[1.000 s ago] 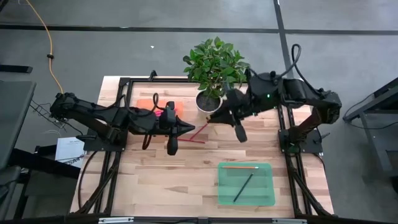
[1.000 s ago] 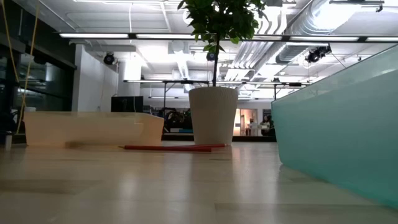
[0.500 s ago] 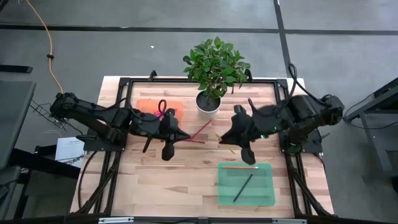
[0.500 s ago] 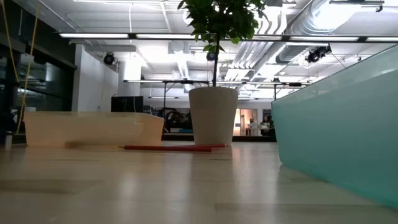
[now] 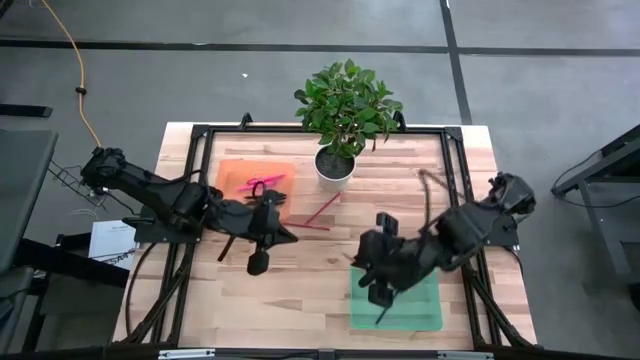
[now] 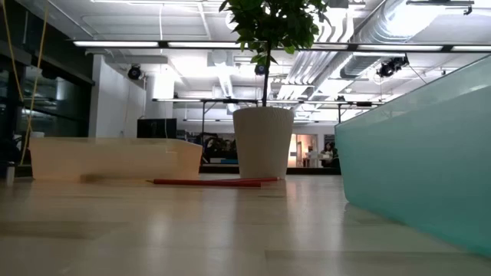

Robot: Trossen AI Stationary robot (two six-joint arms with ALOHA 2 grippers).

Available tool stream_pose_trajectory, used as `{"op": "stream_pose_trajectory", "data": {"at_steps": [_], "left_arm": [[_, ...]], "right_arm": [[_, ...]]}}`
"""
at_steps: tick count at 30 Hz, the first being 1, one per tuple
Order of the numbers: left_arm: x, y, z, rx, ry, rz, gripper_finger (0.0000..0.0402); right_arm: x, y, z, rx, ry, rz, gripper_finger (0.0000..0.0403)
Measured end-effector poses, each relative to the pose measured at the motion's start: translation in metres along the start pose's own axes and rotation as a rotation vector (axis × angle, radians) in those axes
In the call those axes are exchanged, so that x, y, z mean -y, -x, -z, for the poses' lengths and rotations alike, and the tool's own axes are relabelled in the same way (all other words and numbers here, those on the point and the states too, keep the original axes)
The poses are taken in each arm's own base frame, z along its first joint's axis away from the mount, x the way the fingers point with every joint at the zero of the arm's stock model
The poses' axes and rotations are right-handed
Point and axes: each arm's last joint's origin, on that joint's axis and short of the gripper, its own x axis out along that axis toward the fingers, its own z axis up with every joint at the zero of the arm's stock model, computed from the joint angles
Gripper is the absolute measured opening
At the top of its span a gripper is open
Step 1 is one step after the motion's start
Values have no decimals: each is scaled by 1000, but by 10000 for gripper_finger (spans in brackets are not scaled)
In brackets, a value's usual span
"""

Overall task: Sort pens & pencils
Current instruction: Put the yellow colored pencil into the green bin

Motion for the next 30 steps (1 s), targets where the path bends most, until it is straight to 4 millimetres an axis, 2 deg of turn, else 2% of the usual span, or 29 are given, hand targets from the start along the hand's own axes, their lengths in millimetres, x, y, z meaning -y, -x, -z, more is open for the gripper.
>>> {"op": "stream_pose_trajectory", "data": {"at_steps": [5, 11, 23, 30], "left_arm": [[8, 2, 5, -33, -26, 22, 1], [16, 4, 8, -36, -34, 31, 1], [33, 10, 13, -24, -6, 31, 1], [39, 13, 16, -22, 47, 37, 1]], "right_arm": [[-18, -19, 22, -97, -14, 76, 11], [-38, -33, 43, -149, -19, 130, 11], [-66, -33, 80, -166, -32, 210, 11], [-71, -30, 103, -175, -46, 282, 11]]}}
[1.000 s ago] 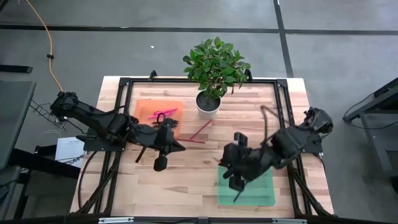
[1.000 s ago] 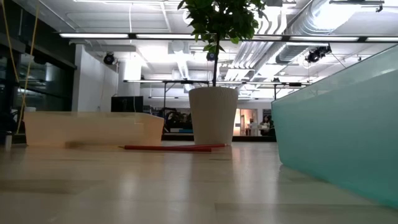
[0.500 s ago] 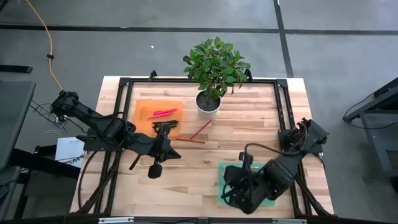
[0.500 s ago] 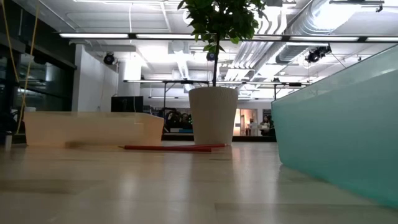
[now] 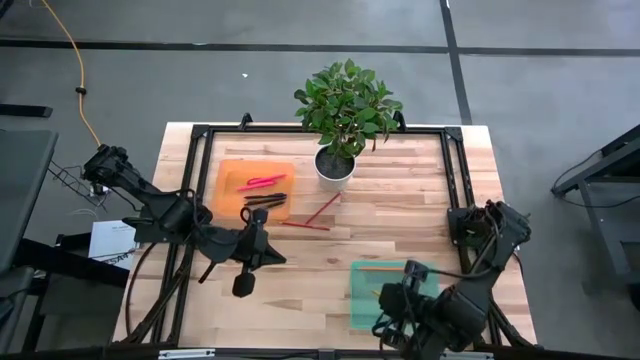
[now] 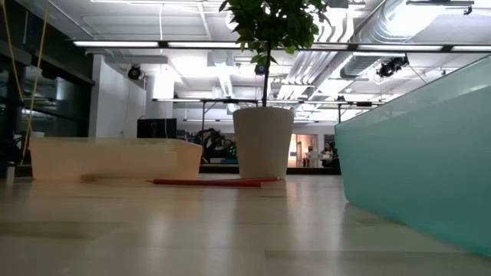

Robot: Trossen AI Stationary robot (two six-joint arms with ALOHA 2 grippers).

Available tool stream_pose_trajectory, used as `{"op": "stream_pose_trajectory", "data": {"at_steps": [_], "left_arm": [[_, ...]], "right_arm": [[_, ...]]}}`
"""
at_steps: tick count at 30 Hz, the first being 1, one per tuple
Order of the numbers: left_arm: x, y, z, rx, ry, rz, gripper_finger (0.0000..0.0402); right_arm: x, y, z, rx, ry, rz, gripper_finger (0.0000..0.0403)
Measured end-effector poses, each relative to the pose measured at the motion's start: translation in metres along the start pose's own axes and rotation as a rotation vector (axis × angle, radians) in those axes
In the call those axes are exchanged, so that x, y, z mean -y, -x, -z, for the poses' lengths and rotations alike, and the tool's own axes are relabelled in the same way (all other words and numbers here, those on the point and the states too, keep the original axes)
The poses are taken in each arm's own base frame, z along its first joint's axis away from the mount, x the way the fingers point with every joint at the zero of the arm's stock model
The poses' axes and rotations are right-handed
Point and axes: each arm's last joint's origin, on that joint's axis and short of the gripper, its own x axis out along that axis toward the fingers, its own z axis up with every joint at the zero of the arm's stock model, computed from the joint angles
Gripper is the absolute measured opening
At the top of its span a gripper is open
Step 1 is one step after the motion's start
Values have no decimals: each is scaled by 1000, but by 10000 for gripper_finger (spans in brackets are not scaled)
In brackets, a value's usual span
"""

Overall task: Sort pens & pencils
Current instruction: Put the yellow colored pencil into the green bin

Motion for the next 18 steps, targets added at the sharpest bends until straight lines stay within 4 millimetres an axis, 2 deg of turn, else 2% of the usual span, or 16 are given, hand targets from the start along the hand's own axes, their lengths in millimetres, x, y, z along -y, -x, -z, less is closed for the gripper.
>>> {"op": "stream_pose_trajectory", "data": {"at_steps": [10, 13, 18], "left_arm": [[2, 1, 1, -1, 17, 7, 1], [2, 1, 1, -2, 17, 9, 1], [2, 1, 1, -3, 17, 10, 1]], "right_arm": [[-9, -43, 28, -96, -6, -13, 11], [-2, -52, 33, -102, -31, -41, 11], [21, -56, 37, -78, -95, -94, 11]]}}
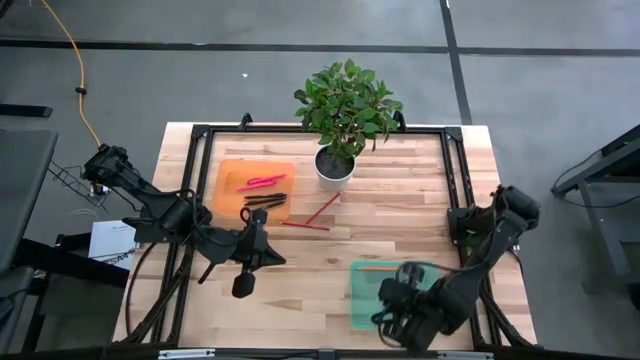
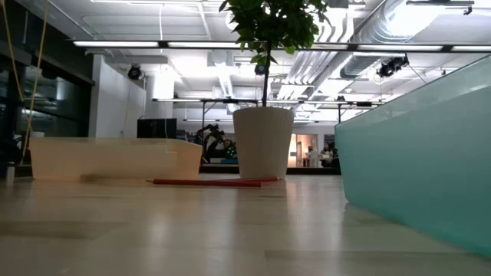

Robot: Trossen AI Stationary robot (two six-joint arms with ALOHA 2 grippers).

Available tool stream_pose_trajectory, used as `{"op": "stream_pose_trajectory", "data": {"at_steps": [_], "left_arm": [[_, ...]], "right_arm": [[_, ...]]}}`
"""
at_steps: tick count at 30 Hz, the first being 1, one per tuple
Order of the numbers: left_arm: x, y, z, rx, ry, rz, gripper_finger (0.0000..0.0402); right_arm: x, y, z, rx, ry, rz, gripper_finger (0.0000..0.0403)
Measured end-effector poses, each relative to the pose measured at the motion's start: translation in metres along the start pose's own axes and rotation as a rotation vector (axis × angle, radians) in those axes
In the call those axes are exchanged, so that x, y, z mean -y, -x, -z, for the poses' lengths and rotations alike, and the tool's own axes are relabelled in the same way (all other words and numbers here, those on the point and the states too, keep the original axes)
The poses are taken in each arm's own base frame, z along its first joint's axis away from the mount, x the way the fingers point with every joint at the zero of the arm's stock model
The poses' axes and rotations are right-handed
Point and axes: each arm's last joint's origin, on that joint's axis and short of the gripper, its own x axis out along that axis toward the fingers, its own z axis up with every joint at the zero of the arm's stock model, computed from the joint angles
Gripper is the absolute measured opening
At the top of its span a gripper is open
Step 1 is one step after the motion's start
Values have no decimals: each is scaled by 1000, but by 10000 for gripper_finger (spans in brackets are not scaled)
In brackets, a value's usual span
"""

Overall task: Sort pens & pencils
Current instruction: Put the yellow colored pencil into the green bin, then put the bottom red colored pencil into the green bin

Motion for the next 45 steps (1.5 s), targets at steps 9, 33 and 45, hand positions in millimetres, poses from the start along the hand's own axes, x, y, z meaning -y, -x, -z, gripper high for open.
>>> {"op": "stream_pose_trajectory", "data": {"at_steps": [9, 33, 45], "left_arm": [[0, 0, 0, 0, -5, 0, 1], [-1, 0, 0, 9, 7, -21, 1], [-3, 0, 4, -37, -3, -44, 1]], "right_arm": [[45, -8, 12, -27, -117, -160, 11], [65, -30, -6, -90, -41, -184, 42], [63, -39, -6, -123, -33, -184, 62]]}}
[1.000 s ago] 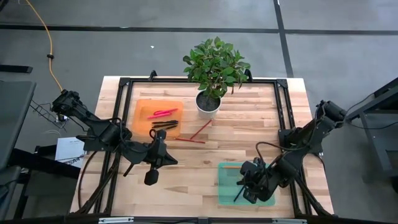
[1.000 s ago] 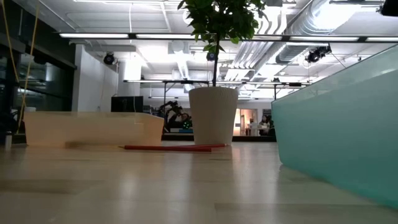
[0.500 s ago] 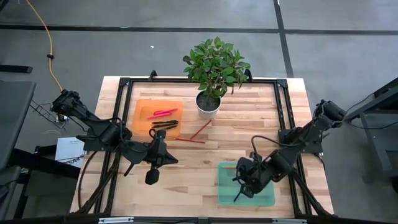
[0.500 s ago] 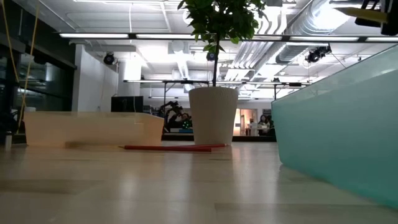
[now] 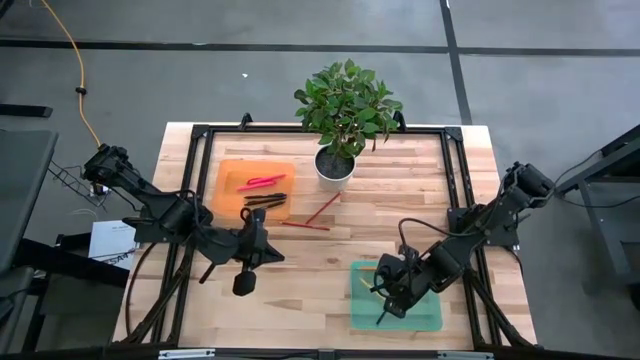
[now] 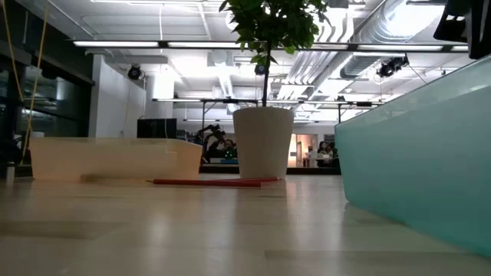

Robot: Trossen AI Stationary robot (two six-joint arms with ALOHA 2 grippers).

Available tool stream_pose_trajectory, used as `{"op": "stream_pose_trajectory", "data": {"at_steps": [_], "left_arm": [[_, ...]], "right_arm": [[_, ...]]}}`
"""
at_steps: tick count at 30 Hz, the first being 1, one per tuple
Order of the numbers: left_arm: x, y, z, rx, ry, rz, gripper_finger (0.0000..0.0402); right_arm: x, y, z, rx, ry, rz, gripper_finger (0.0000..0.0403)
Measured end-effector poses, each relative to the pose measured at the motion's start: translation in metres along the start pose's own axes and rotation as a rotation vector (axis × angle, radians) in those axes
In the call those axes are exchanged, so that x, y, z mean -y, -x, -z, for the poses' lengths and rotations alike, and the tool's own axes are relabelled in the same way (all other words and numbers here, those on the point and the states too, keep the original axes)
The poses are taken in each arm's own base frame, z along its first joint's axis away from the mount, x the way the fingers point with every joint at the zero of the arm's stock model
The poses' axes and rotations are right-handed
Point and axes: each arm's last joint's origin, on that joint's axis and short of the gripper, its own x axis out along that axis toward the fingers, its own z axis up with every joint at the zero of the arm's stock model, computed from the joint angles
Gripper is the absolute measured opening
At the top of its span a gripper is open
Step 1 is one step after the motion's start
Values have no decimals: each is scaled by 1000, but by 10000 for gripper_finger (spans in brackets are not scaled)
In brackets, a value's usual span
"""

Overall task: Sort pens & pencils
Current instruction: Put the bottom red colored pencil into the green bin

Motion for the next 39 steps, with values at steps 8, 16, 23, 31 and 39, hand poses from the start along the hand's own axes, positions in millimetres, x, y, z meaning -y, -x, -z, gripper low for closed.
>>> {"op": "stream_pose_trajectory", "data": {"at_steps": [8, 16, 23, 31, 39], "left_arm": [[-21, -33, 9, -198, -57, -52, 1], [-60, -70, 13, -379, -142, -73, 1], [-101, -86, 11, -465, -185, -48, 1], [-139, -108, 22, -556, -181, -20, 1], [-150, -137, 39, -636, -198, -3, 1]], "right_arm": [[-10, 1, -19, 219, -37, -85, 62], [-22, 31, -67, 482, 14, -131, 62], [-30, 81, -104, 684, 120, -73, 62], [-15, 107, -121, 696, 188, 126, 62], [13, 121, -125, 658, 184, 251, 62]]}}
